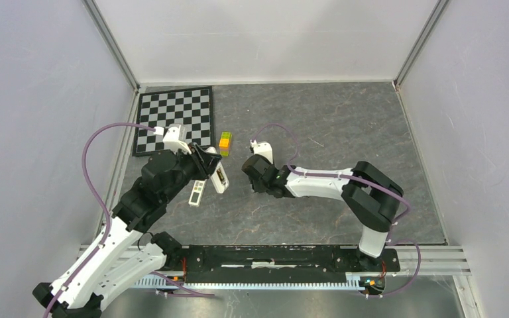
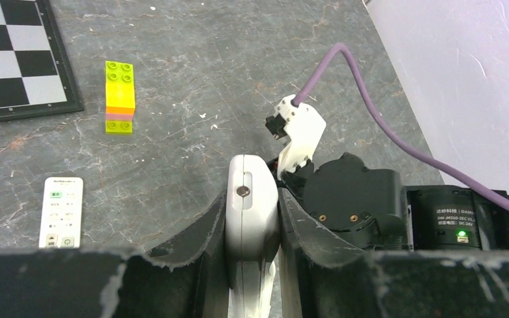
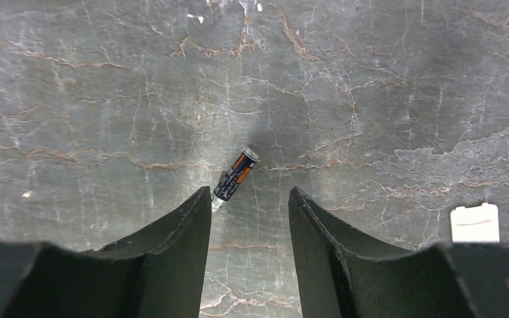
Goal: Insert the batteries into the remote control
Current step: Pick up the battery from the center of the board, then load the battery into the remote control.
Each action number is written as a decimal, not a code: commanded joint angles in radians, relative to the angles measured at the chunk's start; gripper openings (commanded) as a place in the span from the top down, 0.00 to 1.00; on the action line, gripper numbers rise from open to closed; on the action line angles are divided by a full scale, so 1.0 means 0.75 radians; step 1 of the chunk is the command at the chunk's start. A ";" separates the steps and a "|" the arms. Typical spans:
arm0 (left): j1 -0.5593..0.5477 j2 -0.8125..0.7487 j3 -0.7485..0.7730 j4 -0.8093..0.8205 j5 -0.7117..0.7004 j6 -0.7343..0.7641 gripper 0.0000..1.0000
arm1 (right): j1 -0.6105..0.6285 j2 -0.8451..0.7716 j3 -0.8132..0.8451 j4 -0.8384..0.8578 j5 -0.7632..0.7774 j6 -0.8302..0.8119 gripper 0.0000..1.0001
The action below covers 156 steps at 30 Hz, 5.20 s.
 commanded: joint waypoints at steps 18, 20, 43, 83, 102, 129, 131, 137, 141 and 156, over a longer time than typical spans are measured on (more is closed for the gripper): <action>0.005 0.022 0.006 0.054 -0.061 0.049 0.98 | 0.037 0.086 0.041 -0.036 0.114 -0.053 0.73; 0.005 0.023 0.007 0.054 -0.058 0.047 0.98 | 0.035 0.089 0.036 -0.032 0.106 -0.070 0.73; 0.005 0.059 -0.013 0.121 0.086 0.048 0.98 | -0.020 -0.170 -0.284 0.329 -0.043 -0.304 0.95; 0.005 0.503 -0.217 1.267 0.721 -0.438 0.98 | -0.143 -1.403 -0.647 0.554 -0.634 -0.299 0.92; 0.005 0.710 -0.302 1.487 0.692 -0.733 0.98 | -0.134 -1.138 -0.398 0.157 -0.568 -0.282 0.86; 0.006 0.675 -0.322 1.491 0.655 -0.900 0.98 | -0.134 -1.091 -0.323 0.101 -0.496 -0.194 0.58; 0.007 0.672 -0.322 1.484 0.653 -0.918 0.98 | -0.135 -1.113 -0.335 0.139 -0.500 -0.180 0.53; 0.011 0.658 -0.332 1.476 0.636 -0.980 0.98 | -0.134 -1.215 -0.395 0.284 -0.496 -0.123 0.36; 0.016 0.644 -0.345 1.502 0.622 -1.027 0.98 | -0.135 -1.292 -0.448 0.389 -0.473 -0.069 0.26; 0.020 0.633 -0.394 1.708 0.547 -1.390 0.98 | -0.137 -1.400 -0.676 0.709 -0.461 0.271 0.13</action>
